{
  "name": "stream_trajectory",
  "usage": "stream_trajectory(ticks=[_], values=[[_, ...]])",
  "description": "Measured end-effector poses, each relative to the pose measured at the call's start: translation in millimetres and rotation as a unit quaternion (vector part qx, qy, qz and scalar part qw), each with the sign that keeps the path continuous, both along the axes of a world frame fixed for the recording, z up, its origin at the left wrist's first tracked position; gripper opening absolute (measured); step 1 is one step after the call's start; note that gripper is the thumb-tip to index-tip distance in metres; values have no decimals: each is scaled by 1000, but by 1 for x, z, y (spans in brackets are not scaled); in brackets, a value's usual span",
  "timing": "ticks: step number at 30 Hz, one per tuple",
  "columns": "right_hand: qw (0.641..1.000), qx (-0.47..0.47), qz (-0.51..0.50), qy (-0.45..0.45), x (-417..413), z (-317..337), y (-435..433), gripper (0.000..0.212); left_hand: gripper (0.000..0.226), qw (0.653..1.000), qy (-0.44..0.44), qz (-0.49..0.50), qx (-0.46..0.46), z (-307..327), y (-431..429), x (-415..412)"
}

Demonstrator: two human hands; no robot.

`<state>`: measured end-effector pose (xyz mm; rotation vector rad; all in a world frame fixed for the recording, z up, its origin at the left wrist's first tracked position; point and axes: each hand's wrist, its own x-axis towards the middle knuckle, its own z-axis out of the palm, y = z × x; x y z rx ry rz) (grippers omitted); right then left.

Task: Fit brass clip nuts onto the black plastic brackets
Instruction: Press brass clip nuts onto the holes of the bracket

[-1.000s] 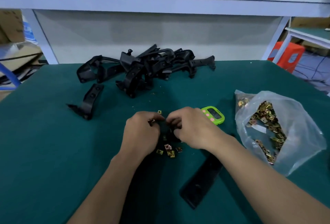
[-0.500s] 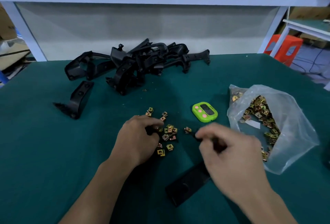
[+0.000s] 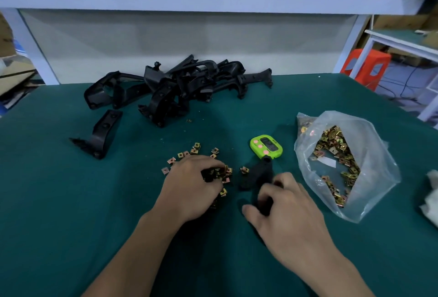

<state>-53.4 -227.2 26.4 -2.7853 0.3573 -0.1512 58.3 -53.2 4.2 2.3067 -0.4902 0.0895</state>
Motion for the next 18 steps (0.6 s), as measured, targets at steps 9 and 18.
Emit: stream_trajectory(ticks=[9,18], values=[[996,37,48,72,13,29,-20,59,30,999,37,7,-36,-4,-4,5],[989,-16,120,86,56,27,-12,79,53,998,17,9,-58,-2,-12,3]])
